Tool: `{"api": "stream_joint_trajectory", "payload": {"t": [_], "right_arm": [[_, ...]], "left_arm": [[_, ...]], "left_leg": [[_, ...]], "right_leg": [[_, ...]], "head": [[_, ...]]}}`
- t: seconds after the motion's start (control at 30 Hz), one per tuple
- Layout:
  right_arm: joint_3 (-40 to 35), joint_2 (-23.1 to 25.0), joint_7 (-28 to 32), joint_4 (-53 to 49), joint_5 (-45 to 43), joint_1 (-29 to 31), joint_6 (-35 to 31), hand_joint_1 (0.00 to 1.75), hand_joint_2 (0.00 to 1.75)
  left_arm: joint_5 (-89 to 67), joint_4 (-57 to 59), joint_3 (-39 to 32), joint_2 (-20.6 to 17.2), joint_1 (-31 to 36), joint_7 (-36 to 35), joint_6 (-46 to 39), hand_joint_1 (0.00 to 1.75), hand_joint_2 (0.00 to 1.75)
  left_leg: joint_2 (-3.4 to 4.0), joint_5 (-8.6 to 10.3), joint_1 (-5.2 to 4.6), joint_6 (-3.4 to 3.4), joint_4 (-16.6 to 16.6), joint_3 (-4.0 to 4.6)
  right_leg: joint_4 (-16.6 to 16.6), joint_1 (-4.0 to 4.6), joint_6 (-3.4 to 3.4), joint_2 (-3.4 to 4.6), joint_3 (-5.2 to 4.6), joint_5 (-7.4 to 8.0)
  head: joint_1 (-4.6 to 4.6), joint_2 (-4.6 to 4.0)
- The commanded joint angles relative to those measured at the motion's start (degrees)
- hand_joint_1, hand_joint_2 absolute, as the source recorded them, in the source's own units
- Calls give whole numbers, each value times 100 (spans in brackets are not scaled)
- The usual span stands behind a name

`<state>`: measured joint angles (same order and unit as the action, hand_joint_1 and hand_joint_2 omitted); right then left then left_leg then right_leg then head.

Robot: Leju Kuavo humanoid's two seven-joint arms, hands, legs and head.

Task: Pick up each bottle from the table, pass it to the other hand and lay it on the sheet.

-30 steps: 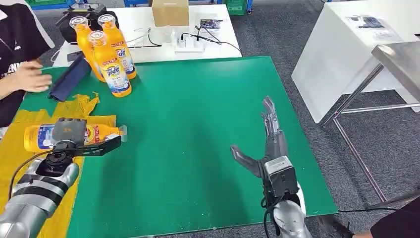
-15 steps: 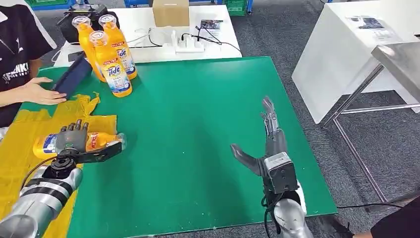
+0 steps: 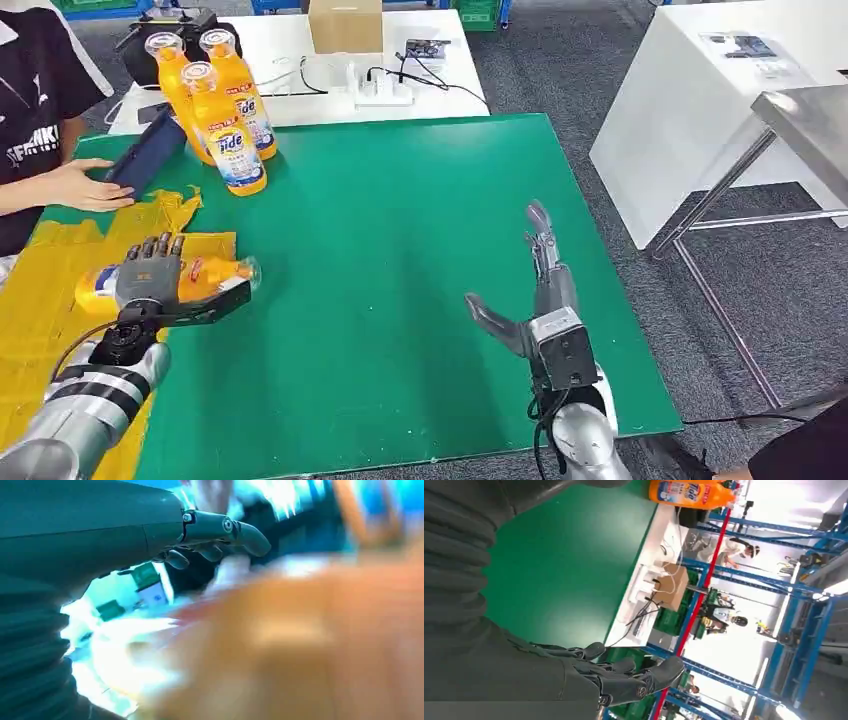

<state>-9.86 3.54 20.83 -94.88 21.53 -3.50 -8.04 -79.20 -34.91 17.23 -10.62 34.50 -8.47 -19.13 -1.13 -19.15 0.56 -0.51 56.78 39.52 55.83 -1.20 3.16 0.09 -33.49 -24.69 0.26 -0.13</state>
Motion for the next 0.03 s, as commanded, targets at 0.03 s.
{"api": "stream_joint_trajectory", "payload": {"t": [0.03], "right_arm": [[294,32,475,-314,-824,-681,451,0,175]], "left_arm": [[2921,-5168,-1010,753,-2790,2461,-818,0,175]], "left_leg": [[10,-38,-10,-7,1,-51]], "right_leg": [[-12,-4,-10,-1,60,-31]], "head": [[0,0]]}}
